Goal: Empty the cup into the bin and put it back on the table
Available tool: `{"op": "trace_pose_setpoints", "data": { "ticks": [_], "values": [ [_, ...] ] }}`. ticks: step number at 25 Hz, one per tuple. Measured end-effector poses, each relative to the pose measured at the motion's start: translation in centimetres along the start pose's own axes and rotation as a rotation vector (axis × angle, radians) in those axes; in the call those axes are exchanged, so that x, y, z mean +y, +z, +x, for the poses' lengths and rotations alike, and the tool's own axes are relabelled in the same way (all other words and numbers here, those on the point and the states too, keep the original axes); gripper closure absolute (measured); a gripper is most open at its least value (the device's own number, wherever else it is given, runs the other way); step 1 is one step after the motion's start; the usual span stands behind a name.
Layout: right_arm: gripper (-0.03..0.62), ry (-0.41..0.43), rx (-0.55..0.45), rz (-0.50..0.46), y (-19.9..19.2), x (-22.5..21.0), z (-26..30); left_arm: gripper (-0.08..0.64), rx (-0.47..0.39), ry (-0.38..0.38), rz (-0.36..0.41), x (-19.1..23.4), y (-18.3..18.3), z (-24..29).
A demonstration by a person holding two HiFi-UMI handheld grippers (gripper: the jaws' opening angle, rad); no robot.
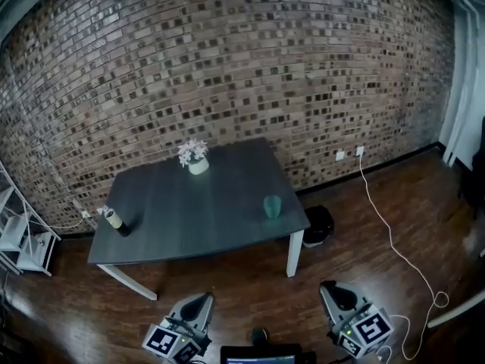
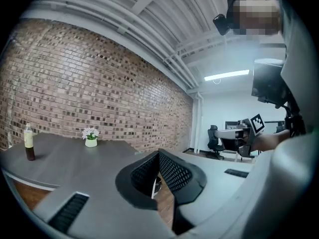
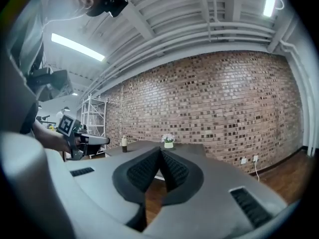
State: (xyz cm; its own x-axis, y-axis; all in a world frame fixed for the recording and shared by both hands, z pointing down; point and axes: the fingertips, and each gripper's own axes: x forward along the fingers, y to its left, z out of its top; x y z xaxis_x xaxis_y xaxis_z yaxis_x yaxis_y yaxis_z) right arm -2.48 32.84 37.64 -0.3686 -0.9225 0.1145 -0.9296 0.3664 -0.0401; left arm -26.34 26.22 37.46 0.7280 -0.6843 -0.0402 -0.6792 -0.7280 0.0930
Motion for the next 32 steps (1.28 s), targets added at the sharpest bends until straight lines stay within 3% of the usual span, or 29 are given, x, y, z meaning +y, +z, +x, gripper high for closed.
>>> {"op": "trace_pose_setpoints", "data": {
  "ticks": [9,13,20,32],
  "values": [
    [0.589,0.01,0.06,-0.043,2.0,-6.2,9.8,0.56,0.001,-0.063,0.026,6.1,1.1,10.5],
    [0.589,0.018,0.066,-0.038,2.8,-8.5,14.3,0.56,0.004,-0.089,0.079,8.9,1.7,14.4],
    [0.588,0.087,0.156,-0.102,2.9,-12.9,20.4,0.56,0.045,-0.056,0.027,12.1,0.7,20.4],
    [0.588,0.354,0.215,-0.162,3.5,-19.2,28.9,0.56,0.07,0.153,0.004,15.0,0.1,29.4]
  ]
}}
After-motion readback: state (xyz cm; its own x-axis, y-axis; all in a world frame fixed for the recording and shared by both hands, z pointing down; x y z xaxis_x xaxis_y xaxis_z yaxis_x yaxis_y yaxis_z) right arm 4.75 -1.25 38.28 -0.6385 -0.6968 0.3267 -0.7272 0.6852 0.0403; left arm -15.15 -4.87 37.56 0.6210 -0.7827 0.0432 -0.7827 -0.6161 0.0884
